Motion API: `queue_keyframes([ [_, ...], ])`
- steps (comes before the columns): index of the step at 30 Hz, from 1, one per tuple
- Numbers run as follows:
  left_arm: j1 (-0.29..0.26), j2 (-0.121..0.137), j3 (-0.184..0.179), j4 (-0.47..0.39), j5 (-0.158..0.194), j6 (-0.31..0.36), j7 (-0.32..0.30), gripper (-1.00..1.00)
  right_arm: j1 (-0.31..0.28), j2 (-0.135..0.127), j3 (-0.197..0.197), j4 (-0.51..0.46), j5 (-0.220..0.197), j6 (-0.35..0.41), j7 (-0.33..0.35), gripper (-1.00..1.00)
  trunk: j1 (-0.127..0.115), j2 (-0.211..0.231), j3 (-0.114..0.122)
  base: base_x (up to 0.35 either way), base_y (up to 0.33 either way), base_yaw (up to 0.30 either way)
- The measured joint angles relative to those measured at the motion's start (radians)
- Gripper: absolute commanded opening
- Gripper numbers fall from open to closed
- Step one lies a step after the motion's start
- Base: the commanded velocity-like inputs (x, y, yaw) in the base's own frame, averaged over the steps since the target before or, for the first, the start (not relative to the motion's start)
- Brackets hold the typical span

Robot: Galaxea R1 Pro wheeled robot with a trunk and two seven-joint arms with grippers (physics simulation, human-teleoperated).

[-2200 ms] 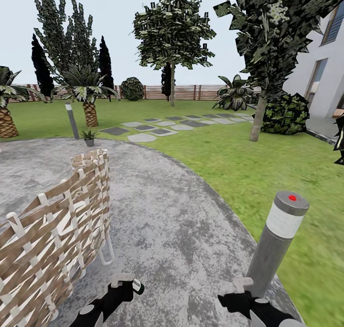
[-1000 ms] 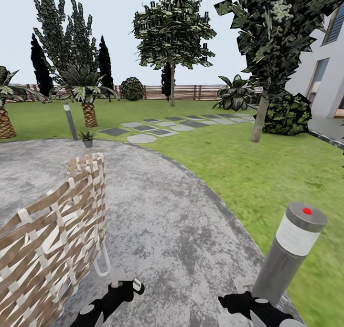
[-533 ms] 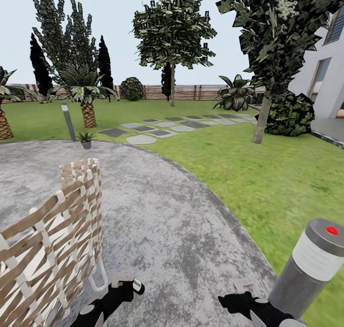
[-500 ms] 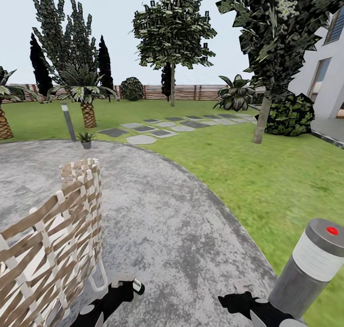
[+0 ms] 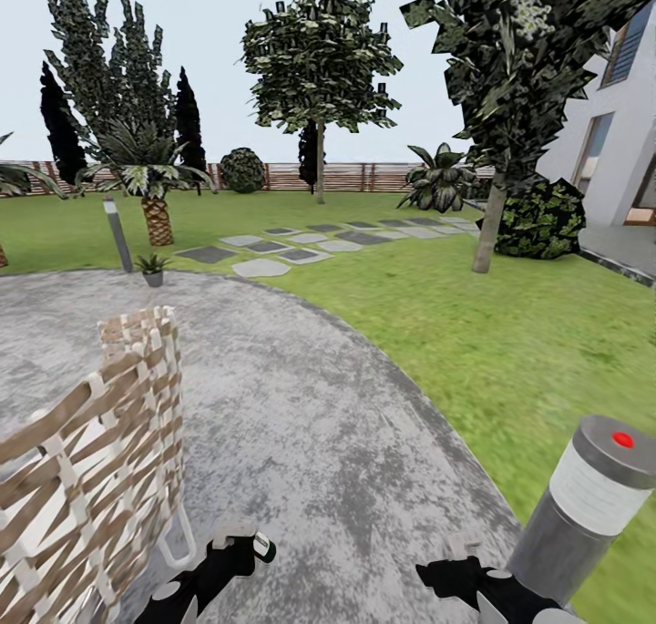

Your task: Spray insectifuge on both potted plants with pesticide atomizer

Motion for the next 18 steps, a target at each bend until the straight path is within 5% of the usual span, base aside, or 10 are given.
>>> queue_keyframes([
  [18, 0.000, -0.003, -0.001, 0.000, 0.000, 0.000, 0.000, -1.00, 0.000, 0.000, 0.000, 0.000, 0.000, 0.000, 0.000, 1.00, 0.000, 0.000, 0.000, 0.124, -0.050, 0.000],
])
